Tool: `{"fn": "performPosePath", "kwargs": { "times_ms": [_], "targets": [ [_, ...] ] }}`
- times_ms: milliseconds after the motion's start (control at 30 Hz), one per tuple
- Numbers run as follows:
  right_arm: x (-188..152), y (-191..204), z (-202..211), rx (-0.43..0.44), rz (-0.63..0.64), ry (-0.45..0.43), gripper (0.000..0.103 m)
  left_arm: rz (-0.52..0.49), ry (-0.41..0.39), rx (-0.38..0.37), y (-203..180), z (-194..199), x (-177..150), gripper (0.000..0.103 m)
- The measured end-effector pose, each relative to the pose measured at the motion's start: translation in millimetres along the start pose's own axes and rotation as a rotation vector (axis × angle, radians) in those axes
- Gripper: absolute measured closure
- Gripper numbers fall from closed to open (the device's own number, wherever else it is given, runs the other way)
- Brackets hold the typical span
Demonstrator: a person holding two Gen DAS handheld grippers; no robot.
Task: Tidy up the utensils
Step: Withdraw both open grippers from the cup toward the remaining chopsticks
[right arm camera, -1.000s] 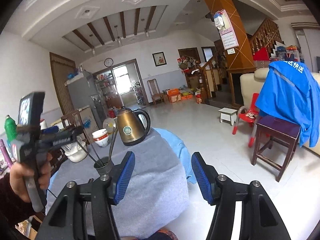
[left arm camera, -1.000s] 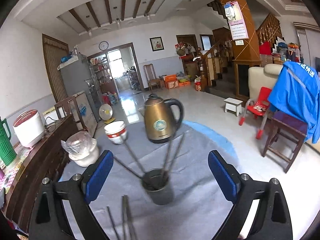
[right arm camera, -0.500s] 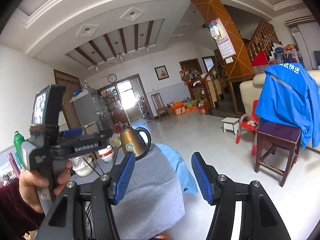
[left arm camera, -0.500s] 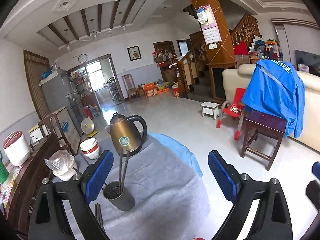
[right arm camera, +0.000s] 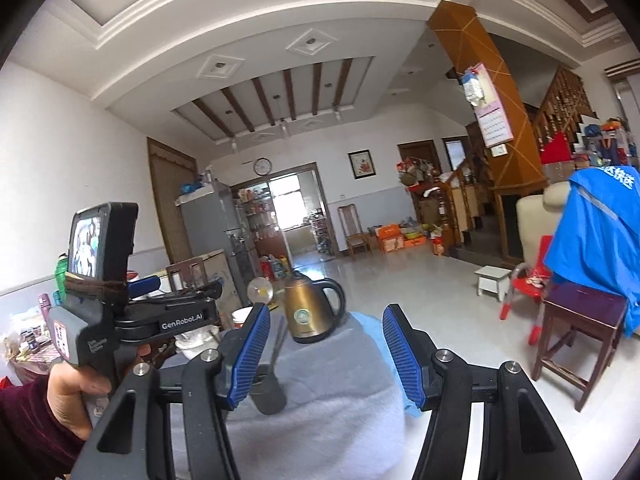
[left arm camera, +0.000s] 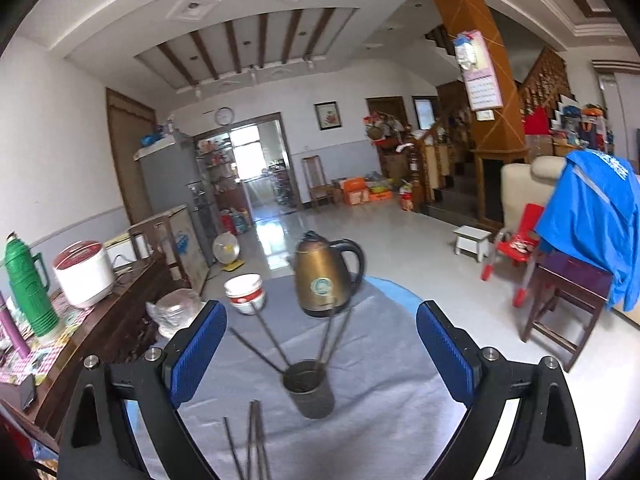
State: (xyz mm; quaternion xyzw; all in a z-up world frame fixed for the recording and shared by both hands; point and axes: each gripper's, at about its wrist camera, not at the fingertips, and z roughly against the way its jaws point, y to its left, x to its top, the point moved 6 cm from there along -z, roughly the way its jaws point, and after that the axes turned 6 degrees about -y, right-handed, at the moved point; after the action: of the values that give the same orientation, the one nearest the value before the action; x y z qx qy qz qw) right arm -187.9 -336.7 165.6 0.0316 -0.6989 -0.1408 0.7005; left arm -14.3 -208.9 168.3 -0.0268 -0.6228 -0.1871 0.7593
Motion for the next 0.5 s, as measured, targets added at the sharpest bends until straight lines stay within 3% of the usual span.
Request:
{"fn": "performPosePath", "kwargs": {
  "times_ms": [233, 500],
  "targets": [
    [-6, 21, -10, 0.018, 0.029, 0.014, 0.040, 0.103, 0.059, 0.059, 42, -15, -11, 0.007],
    [-15, 18, -15, 0.033, 0.016, 0.034, 0.040, 0.112, 0.064, 0.076, 53, -15, -17, 0.007]
  ]
}}
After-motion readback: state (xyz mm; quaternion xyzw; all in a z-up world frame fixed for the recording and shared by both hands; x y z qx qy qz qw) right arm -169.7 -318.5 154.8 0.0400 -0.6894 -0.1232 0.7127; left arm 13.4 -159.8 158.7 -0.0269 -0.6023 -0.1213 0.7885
